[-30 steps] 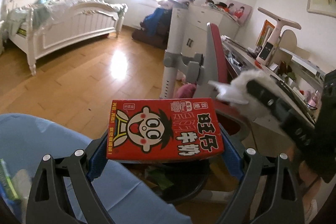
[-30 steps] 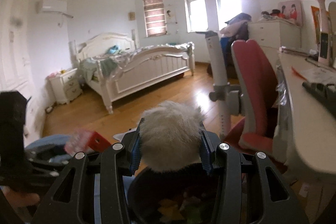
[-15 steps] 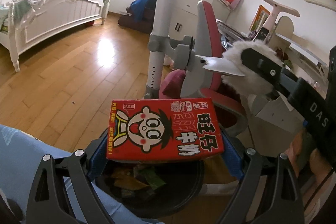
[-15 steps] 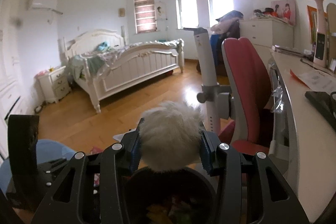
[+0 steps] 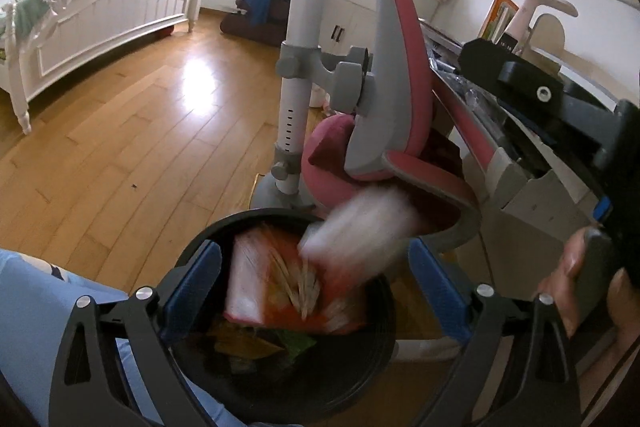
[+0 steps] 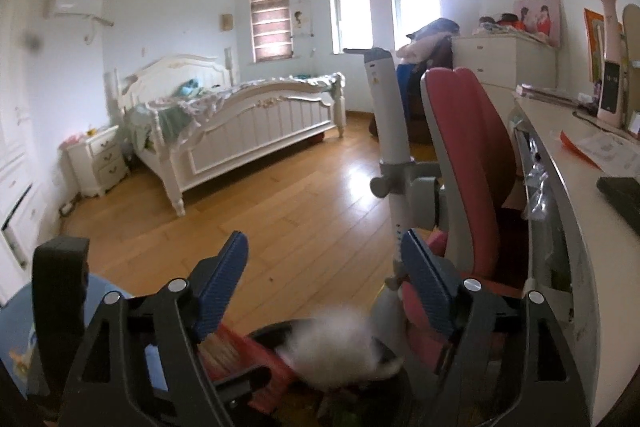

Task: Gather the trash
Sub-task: 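Carry both items over the black bin and open both tools to drop them, then move both open tools back over the table toward the blue wrapper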

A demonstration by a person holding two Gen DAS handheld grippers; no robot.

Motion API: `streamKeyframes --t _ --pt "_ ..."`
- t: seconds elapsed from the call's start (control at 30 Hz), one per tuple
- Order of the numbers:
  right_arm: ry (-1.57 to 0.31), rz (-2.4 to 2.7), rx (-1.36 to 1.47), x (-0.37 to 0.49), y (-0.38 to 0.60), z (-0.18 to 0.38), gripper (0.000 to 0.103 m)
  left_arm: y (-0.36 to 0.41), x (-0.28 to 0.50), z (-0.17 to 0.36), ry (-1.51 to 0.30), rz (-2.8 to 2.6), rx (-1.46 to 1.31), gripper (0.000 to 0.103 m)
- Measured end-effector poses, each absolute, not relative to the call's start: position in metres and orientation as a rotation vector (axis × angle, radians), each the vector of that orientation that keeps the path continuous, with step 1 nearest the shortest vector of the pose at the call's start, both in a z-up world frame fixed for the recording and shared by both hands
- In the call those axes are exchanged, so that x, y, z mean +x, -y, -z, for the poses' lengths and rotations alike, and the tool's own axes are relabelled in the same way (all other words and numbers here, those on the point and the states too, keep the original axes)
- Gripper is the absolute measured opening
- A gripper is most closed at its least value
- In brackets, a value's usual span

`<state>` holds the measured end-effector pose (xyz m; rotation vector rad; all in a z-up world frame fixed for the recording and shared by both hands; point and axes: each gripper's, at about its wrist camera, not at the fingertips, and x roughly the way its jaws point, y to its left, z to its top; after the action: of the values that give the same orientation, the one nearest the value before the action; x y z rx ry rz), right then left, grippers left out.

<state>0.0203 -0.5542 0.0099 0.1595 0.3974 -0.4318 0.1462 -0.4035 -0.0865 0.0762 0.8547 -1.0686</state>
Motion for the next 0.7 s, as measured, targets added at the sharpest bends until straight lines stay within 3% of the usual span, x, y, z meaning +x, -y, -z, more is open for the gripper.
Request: streamKeyframes --t 0.33,0.7 --pt "-0.371 0.347 0.209 0.001 0.525 -0.021 0.082 0.338 0.125 0.064 -0.836 1.022 0.055 0.095" --pt "-0.479 0.026 0.189 0.040 0.400 -0.014 0.082 0.160 0.104 0.050 -0.791 0.691 0.012 0.096"
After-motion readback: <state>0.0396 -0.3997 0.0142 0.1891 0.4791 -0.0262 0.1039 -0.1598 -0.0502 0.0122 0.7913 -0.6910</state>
